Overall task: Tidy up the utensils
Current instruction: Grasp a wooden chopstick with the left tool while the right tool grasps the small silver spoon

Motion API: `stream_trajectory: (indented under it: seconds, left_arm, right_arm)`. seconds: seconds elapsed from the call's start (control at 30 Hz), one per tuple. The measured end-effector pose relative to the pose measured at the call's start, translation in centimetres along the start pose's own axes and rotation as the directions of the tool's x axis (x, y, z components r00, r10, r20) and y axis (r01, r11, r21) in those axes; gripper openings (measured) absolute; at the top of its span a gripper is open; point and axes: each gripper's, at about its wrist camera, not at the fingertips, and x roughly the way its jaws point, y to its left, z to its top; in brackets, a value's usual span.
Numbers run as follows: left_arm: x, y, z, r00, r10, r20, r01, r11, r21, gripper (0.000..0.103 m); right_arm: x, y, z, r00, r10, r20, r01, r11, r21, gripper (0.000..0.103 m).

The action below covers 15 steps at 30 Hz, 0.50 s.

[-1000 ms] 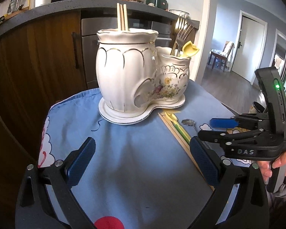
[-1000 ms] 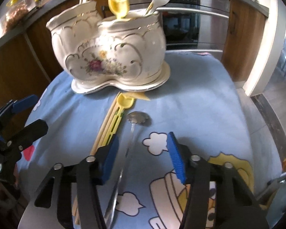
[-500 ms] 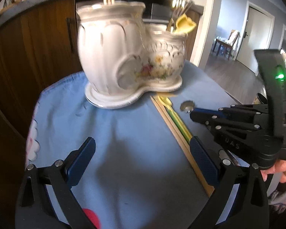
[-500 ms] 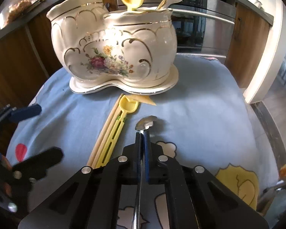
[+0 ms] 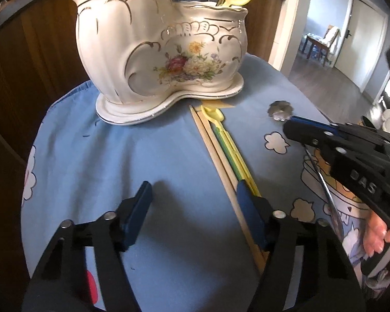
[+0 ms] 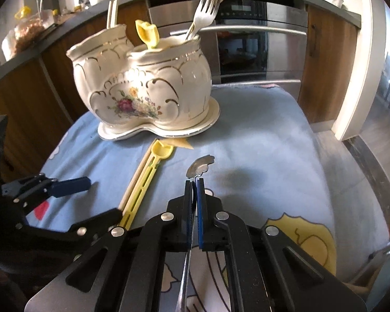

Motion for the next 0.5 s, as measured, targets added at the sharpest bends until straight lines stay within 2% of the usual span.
stream_trajectory:
  seconds: [0.2,0.33,0.37,0.4,0.43,0.5]
  left_arm:
    - [0.1,-1.4,0.7,1.0,0.006,-0.015,-0.006,0.999,0.039,0.044]
    - [0.7,-2.1,1.2,0.999,-0.005,-0.038,0.007,0.998,0.061,0.044]
    - [0.7,-1.9,1.3,0.999,-0.01,-0.041,0.013,0.998,0.059,0.037]
    - [0.6,-1.6,1.4,0.999,-0.02,-0.044,0.023,0.998,0.062,0.015]
    - [0.7,-1.3,1.6,0.998,-0.031,-0.053,0.034,0.998,0.061,0.007]
    - [0.7,-0.3,1.7,0.994,-0.071,-0.078,0.074,0.996,0.044,0.004]
  right_arm:
    - [-0.5,-0.4,-0.1,1.0,0.02,0.011,-0.02,1.0,0.006,0.004]
    - [-0.4,-0.5,-0.1,1.0,0.027,0.013,-0.027,1.0,0.01,0.004]
    - [-0.4,-0.6,-0.2,1.0,0.028,0.013,-0.028,1.0,0.01,0.004]
    - [-0.6,-0.6,-0.2,0.999,0.031,0.015,-0.031,0.999,0.008,0.004]
    - [-0.7,-0.6,-0.2,0.999,0.031,0.017,-0.032,0.999,0.007,0.004]
    - [-0.9,-0.7,-0.1,0.999,0.033,0.024,-0.034,0.999,0.008,0.004]
